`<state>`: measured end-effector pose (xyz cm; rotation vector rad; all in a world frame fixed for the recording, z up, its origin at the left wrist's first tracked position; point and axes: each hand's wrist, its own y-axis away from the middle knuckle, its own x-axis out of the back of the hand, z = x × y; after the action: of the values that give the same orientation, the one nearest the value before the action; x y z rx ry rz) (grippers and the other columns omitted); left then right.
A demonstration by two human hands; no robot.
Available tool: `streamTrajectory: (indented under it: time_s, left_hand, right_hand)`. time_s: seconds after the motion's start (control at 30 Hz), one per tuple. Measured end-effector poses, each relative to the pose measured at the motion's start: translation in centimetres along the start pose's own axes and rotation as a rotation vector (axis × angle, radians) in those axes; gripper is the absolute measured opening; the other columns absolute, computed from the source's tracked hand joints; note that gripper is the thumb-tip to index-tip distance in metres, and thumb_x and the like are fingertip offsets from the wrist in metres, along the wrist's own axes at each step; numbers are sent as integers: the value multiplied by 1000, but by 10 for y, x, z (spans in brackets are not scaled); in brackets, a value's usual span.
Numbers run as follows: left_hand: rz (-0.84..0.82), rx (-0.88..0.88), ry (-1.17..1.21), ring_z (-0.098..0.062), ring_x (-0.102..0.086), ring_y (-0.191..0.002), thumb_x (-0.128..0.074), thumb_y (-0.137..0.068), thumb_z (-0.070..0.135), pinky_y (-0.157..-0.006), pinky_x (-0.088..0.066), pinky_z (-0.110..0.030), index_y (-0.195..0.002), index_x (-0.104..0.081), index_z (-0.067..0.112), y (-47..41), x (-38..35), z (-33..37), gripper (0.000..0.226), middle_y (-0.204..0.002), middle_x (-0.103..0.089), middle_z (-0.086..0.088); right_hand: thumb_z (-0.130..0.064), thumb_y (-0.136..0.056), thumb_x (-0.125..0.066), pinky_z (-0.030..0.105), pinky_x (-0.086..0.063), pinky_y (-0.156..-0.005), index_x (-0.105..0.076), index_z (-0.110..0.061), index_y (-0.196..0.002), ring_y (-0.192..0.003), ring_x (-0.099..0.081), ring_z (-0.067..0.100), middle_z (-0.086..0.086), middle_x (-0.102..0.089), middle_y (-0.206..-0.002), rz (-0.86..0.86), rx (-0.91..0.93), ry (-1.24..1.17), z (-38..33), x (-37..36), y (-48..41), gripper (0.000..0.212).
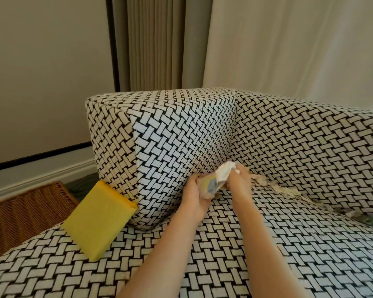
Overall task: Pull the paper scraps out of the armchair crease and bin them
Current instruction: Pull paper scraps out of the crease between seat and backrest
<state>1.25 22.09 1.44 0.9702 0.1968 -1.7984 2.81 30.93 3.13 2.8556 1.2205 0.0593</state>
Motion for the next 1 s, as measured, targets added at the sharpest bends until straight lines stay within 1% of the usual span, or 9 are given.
streamTrajectory:
  time_s: [0.07,0.2,0.37,0.5,0.6,0.73,0.8,0.9,1.0]
  left_hand:
    - [-24,5,-15,-21,-56,-80,-32,-98,35,-84,-43,-33,-96,-56,9,10,-2,0,36,-92,-62,-13]
    - [-56,-74,-378,-18,-59,-90,-51,-90,41,-83,-46,-31,-90,-62,19,24,-3,-8,25,-96,-64,-7]
    - [-40,8,-359,-23,-62,-104,-67,-80,34,-82,-52,-34,-114,-58,11,43,4,-2,42,-112,-65,-11]
    - [7,34,-283,-23,-64,-103,-72,-74,39,-74,-53,-33,-121,-54,10,49,13,1,58,-114,-66,-11]
    - [17,10,-254,-21,-66,-87,-64,-83,29,-70,-51,-31,-108,-61,8,51,21,4,32,-101,-69,-11]
    - [20,7,-232,-9,-50,-60,-55,-85,8,-47,-42,-16,-83,-51,12,56,36,12,7,-77,-56,-4]
    - [22,-43,-246,-5,-40,-56,-52,-85,2,-38,-35,-9,-73,-43,18,60,38,18,21,-75,-49,1]
    - [56,-11,-255,-11,-33,-49,-46,-86,9,-30,-26,-11,-66,-37,13,67,38,21,22,-73,-46,-7]
    - [113,-31,-633,-13,-45,-57,-50,-88,18,-37,-35,-16,-79,-50,13,68,35,17,10,-85,-54,-9]
  right_hand:
    - [-2,-93,-36,30,-49,-83,-43,-9,-136,-112,-52,24,12,-51,-129,-49,46,94,9,-2,14,43]
    - [-10,-93,-41,43,-49,-84,-57,-7,-103,-94,-57,26,7,-60,-96,-142,254,281,16,-10,44,19]
    - [-26,-91,-50,43,-19,-111,-45,-18,-131,-132,-23,25,5,-32,-140,-169,493,791,24,-12,61,41]
    - [-29,-90,-51,50,-8,-115,-32,-25,-141,-141,-9,20,0,-20,-150,-249,501,691,25,-11,72,54]
    - [-26,-80,-61,48,-4,-115,-21,-26,-145,-142,-9,16,-4,-17,-152,-357,441,619,24,-3,71,75]
    - [-21,-59,-64,40,-21,-111,-25,-29,-143,-136,-22,15,-6,-24,-149,-608,237,257,15,13,70,93]
    - [-16,-61,-56,35,-25,-107,-33,-25,-138,-132,-29,14,-3,-32,-146,-553,212,95,9,20,65,81]
    - [-3,-85,-45,36,-31,-108,-46,-13,-129,-118,-44,14,2,-47,-133,-253,129,-139,7,29,52,45]
    - [-11,-94,-44,30,-36,-96,-51,-14,-127,-117,-46,17,3,-48,-134,-11,95,91,16,28,39,33]
